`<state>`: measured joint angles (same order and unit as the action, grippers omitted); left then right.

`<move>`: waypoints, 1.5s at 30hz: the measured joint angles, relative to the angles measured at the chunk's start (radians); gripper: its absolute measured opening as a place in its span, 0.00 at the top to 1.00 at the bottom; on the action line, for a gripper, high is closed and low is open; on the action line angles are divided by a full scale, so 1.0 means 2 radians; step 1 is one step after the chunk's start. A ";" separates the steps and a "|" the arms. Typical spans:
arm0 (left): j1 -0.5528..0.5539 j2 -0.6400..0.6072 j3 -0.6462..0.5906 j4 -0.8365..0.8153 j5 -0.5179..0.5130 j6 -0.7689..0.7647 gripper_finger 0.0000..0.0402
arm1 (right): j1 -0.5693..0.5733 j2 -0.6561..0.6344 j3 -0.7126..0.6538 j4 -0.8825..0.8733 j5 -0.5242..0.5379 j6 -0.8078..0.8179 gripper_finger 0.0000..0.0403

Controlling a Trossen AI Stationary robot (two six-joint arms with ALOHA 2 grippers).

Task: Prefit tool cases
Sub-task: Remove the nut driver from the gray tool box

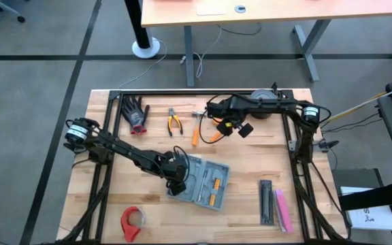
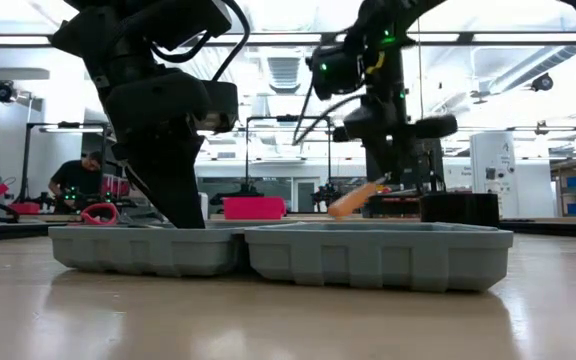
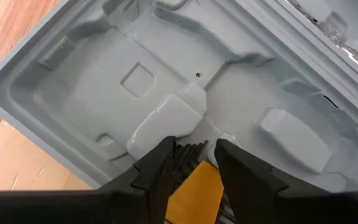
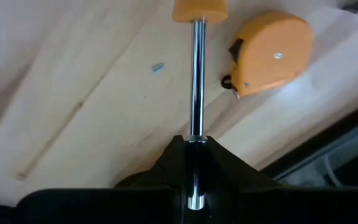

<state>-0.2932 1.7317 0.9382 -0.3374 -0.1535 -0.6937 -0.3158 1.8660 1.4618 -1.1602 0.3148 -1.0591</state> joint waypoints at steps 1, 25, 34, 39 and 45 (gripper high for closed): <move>0.000 0.000 0.000 0.000 0.000 0.000 0.67 | -0.005 0.000 -0.006 0.004 0.000 -0.019 0.95; 0.000 0.000 0.000 0.000 0.002 0.000 0.68 | -0.045 0.007 -0.109 0.189 0.001 -0.090 0.80; 0.000 0.000 0.000 0.000 0.003 -0.002 0.66 | -0.022 0.004 -0.101 0.166 -0.005 0.003 0.64; 0.000 0.000 0.000 0.000 0.003 -0.002 0.66 | 0.000 0.004 -0.083 0.176 -0.061 0.102 0.65; 0.000 0.000 0.000 0.000 0.003 -0.004 0.67 | 0.008 0.004 -0.060 0.219 -0.128 0.229 0.71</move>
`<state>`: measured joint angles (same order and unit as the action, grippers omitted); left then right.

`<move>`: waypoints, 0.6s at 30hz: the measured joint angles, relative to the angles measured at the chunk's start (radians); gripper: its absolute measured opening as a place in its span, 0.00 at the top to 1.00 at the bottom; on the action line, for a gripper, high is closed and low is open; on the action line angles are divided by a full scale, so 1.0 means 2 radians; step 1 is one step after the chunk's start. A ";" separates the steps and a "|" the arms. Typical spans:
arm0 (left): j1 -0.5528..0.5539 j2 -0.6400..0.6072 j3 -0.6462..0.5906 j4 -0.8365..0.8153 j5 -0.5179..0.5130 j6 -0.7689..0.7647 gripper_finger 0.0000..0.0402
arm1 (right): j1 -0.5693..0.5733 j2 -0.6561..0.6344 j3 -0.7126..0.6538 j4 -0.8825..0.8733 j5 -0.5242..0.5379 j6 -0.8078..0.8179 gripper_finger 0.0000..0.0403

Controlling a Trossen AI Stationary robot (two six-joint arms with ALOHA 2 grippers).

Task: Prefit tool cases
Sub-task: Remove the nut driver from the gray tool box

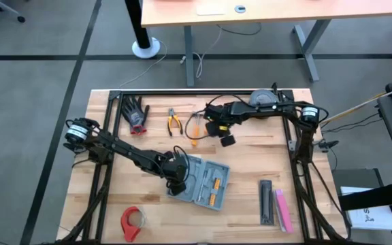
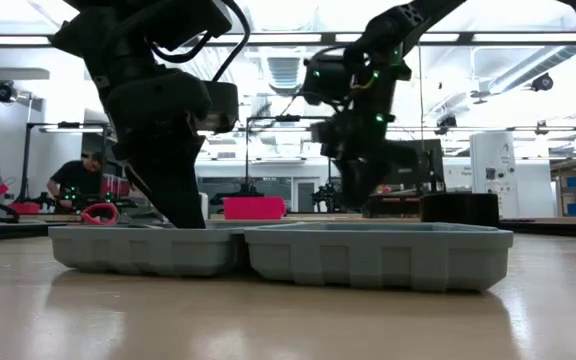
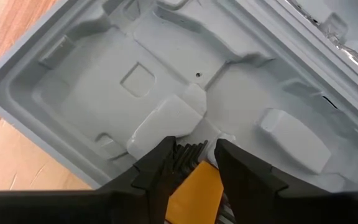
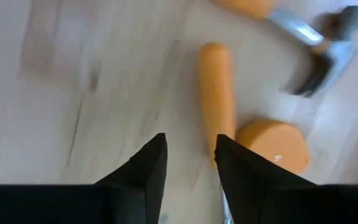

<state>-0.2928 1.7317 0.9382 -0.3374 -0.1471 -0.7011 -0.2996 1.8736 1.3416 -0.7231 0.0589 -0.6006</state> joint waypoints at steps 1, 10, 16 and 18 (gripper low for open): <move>0.000 0.000 0.000 0.000 0.000 -0.001 0.67 | -0.001 0.001 0.002 0.008 0.000 0.019 0.72; 0.000 0.000 0.000 0.000 0.000 -0.005 0.65 | 0.003 0.018 0.003 0.047 0.001 0.089 0.80; 0.000 0.000 0.000 0.000 0.000 -0.006 0.67 | 0.002 0.031 0.003 0.077 0.023 0.133 0.85; 0.000 0.000 0.000 0.000 0.000 -0.007 0.68 | 0.002 0.034 0.003 0.084 0.023 0.142 0.87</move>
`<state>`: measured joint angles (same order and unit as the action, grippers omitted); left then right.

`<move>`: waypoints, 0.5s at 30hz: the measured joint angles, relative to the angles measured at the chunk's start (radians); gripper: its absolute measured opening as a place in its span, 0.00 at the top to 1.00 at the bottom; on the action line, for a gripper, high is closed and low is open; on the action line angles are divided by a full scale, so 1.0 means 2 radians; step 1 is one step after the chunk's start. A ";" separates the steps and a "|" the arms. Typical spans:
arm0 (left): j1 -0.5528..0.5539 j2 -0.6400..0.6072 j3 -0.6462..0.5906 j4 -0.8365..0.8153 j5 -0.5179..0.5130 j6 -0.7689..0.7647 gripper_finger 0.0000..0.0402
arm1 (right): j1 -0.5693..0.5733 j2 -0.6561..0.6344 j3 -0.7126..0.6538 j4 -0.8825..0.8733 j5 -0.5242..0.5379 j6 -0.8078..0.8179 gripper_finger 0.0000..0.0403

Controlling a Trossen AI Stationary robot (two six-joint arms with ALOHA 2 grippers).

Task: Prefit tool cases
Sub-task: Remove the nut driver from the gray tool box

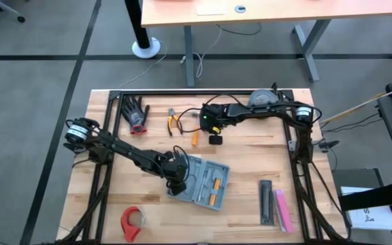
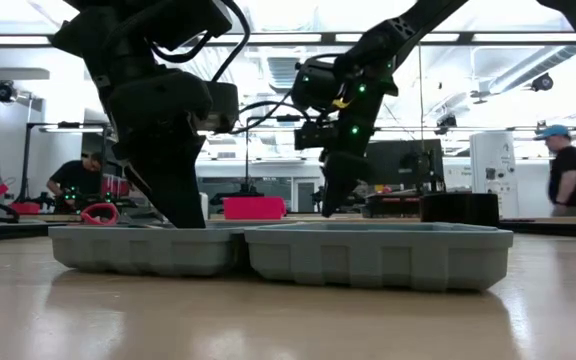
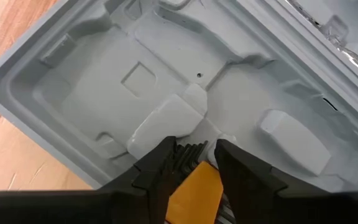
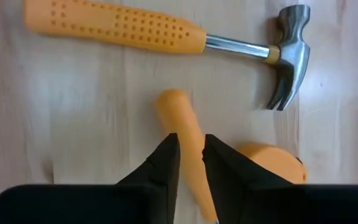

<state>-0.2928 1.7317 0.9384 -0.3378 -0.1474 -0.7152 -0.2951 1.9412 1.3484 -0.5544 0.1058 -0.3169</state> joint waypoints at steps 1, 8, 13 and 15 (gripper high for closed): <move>0.000 0.000 0.000 0.000 0.000 0.000 0.68 | 0.000 0.001 0.000 0.002 0.000 0.005 0.88; 0.000 0.000 0.000 0.000 0.000 0.000 0.67 | -0.001 0.003 0.000 0.035 0.013 0.051 0.94; 0.000 0.000 0.000 0.001 0.001 0.000 0.65 | -0.002 0.006 0.000 0.047 0.018 0.055 0.95; 0.000 0.000 0.000 0.001 0.001 0.000 0.65 | -0.002 0.011 0.000 0.046 0.018 0.058 0.95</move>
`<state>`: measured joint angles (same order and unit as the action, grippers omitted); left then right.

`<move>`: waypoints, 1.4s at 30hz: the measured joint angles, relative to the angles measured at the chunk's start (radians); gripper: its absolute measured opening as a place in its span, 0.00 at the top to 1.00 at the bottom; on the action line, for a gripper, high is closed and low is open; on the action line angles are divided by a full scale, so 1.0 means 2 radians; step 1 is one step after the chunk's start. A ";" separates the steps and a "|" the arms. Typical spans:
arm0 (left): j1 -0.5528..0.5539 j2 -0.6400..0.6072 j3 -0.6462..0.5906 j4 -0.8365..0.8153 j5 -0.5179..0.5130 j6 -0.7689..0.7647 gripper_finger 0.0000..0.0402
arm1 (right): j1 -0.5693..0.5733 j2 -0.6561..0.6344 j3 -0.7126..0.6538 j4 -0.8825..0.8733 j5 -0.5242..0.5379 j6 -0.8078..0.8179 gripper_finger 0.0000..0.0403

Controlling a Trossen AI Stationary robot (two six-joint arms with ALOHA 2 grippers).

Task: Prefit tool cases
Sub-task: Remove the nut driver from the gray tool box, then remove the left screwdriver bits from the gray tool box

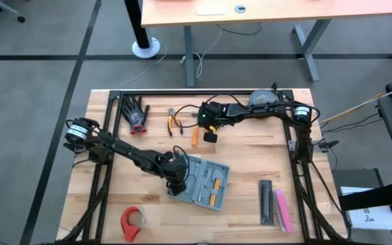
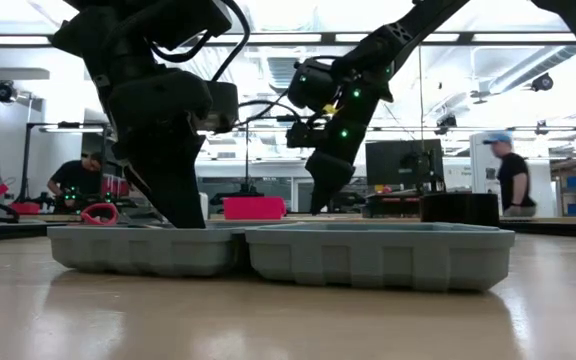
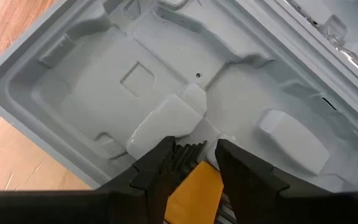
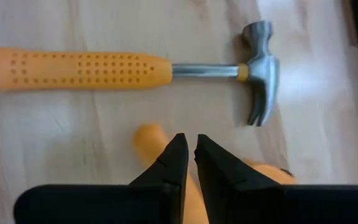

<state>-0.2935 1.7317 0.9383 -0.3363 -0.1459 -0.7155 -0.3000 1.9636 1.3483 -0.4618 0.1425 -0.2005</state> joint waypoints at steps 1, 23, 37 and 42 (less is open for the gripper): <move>0.000 0.000 0.000 0.000 0.000 0.000 0.66 | 0.000 0.003 0.000 0.000 0.000 0.002 0.95; 0.000 0.000 0.000 0.000 0.000 0.000 0.67 | 0.005 0.025 0.000 -0.061 -0.049 0.009 0.95; 0.000 0.000 0.000 0.002 0.000 -0.003 0.66 | 0.036 -0.007 0.000 -0.092 -0.048 0.018 0.97; 0.000 0.000 0.000 0.003 0.006 -0.004 0.68 | 0.073 -0.050 -0.001 -0.098 -0.051 0.030 0.99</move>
<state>-0.2928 1.7321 0.9382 -0.3294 -0.1343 -0.7228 -0.1544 1.8635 1.3454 -0.6581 0.0401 -0.1401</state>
